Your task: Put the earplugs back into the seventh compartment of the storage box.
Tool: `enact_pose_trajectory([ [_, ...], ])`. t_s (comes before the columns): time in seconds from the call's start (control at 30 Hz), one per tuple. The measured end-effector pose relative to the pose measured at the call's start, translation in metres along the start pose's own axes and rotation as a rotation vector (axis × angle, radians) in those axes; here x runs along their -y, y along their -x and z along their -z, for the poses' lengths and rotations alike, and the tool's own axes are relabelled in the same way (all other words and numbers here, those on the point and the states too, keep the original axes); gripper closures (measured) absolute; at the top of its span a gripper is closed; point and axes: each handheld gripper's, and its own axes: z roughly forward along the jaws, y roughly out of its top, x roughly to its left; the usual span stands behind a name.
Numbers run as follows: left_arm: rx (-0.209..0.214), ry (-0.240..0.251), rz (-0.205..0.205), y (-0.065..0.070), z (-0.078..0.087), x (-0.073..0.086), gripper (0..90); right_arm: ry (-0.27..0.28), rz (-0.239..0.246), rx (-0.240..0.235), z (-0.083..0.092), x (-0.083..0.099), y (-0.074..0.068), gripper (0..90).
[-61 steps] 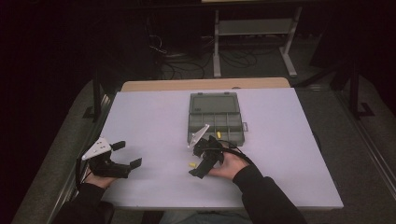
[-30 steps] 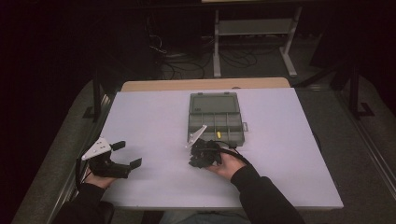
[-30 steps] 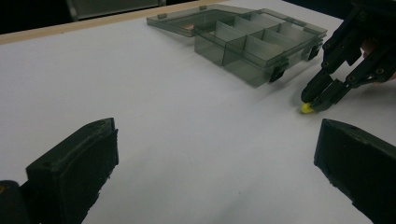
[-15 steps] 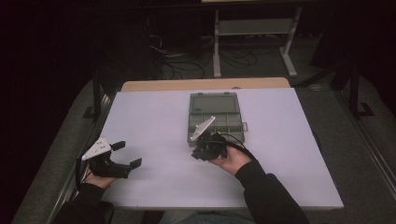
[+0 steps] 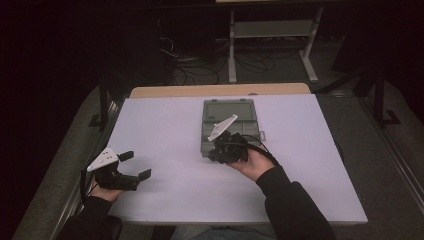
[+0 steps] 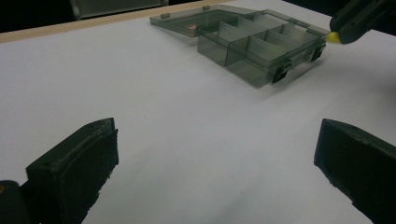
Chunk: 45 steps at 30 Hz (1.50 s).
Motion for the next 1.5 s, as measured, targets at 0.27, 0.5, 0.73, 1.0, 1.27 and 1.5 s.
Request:
enact_pose_trajectory([
  [0.27,0.0,0.002,-0.001,0.0,0.0,0.0,0.0,0.009,-0.003,0.032,0.016,-0.006,0.007,80.0],
  [0.5,0.001,0.003,0.002,0.0,0.0,0.0,0.0,0.015,-0.033,0.062,0.023,-0.003,0.021,80.2],
  [0.73,0.0,0.0,-0.001,0.0,0.0,0.0,0.0,0.025,-0.06,0.1,0.029,0.006,0.033,80.4],
  [1.0,0.0,0.0,-0.001,0.0,0.0,0.0,0.0,0.019,-0.115,0.135,0.029,0.021,0.051,80.4],
  [1.27,-0.002,0.002,-0.001,0.0,0.0,0.0,0.0,-0.008,-0.163,0.168,0.02,0.032,0.065,80.5],
  [1.5,-0.002,0.002,-0.001,0.0,0.0,0.0,0.0,-0.032,-0.196,0.171,0.011,0.039,0.073,80.4],
])
